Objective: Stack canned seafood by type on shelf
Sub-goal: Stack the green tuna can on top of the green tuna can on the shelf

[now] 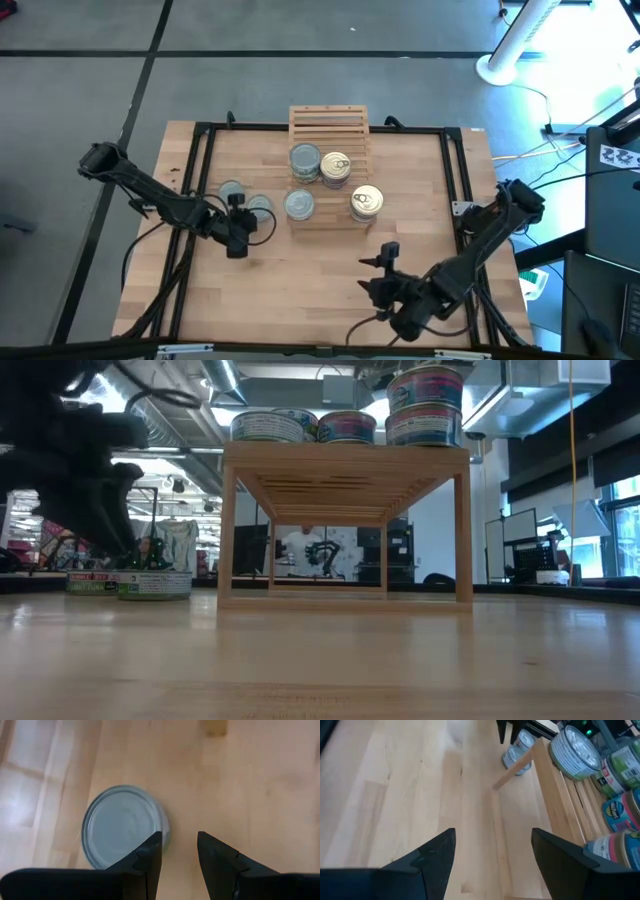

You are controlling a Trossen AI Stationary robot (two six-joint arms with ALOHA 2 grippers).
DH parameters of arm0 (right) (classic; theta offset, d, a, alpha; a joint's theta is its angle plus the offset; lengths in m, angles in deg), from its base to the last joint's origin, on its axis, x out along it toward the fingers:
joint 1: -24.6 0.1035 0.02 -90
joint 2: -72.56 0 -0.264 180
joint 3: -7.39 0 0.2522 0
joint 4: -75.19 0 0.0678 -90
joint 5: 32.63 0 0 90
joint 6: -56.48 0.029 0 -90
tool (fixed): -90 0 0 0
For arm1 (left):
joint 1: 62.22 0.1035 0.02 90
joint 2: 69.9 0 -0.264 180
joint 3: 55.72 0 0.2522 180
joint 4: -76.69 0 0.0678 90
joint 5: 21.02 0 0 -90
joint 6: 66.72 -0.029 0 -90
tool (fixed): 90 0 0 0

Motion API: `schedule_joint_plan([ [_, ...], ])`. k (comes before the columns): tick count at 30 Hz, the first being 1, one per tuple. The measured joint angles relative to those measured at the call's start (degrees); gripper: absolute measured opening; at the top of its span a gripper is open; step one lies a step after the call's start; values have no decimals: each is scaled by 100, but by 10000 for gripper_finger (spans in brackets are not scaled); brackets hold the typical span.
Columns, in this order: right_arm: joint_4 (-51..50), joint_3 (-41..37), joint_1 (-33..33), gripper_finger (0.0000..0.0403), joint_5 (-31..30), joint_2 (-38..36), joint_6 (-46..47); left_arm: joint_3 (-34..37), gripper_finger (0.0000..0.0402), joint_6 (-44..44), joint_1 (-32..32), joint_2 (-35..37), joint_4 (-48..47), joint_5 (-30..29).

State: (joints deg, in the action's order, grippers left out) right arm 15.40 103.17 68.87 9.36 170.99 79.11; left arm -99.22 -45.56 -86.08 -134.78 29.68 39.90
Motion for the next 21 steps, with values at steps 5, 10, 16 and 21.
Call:
schedule_joint_plan([
  [5,59,0,-220,262,3,173,-35,223,120,9,1,2,104,-55],
  [10,358,0,-489,262,334,204,-195,400,120,10,1,2,351,-377],
  [16,826,0,-712,262,560,204,-679,525,120,-48,60,2,605,-526],
  [21,1149,0,-855,262,564,204,-1114,525,120,-195,272,-4,611,-529],
])
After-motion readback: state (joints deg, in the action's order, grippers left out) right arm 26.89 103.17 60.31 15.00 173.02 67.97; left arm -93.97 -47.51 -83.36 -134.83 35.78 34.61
